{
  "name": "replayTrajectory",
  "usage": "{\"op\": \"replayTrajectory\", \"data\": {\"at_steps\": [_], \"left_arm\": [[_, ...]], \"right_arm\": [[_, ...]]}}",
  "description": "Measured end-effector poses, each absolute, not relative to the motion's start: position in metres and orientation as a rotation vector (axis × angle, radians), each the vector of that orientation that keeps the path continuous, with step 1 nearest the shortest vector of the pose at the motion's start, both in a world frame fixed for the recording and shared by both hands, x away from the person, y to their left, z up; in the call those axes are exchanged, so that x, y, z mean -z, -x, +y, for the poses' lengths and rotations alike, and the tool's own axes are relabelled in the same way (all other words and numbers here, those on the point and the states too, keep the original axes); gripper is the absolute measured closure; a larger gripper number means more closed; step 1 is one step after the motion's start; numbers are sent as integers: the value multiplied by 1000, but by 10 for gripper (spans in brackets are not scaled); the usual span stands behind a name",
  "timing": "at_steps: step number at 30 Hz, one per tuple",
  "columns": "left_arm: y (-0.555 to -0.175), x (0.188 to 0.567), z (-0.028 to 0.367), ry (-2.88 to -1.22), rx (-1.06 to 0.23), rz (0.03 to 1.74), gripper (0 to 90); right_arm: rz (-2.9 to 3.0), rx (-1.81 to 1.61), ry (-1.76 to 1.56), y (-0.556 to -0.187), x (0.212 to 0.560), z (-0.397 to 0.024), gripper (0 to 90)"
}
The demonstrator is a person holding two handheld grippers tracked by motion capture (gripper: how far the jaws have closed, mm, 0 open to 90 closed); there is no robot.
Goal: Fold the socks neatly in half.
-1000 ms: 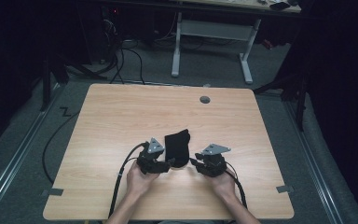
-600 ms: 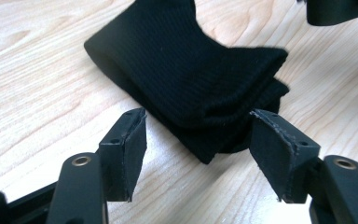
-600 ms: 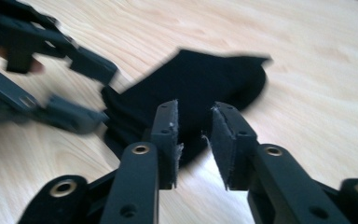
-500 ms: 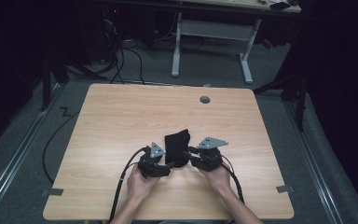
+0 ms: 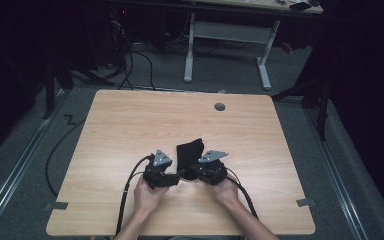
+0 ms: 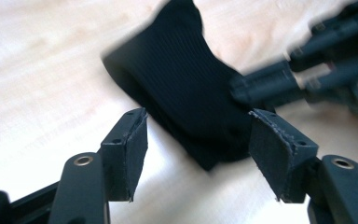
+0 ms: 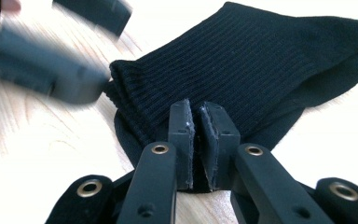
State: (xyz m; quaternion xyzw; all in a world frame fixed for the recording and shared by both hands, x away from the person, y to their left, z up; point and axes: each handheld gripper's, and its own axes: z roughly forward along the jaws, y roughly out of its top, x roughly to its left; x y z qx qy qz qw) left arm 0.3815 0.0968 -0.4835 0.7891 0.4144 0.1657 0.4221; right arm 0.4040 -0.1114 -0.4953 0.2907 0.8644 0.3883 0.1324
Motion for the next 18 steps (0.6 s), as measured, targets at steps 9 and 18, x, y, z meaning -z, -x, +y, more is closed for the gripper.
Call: {"op": "replayTrajectory", "data": {"at_steps": [9, 18], "left_arm": [[-387, 494, 100, -2068, -349, 1073, 359], [-393, 475, 113, -1926, -386, 1093, 394]], "right_arm": [[2504, -1124, -836, -403, 495, -112, 754], [2429, -1233, -939, -412, 465, -119, 664]]}}
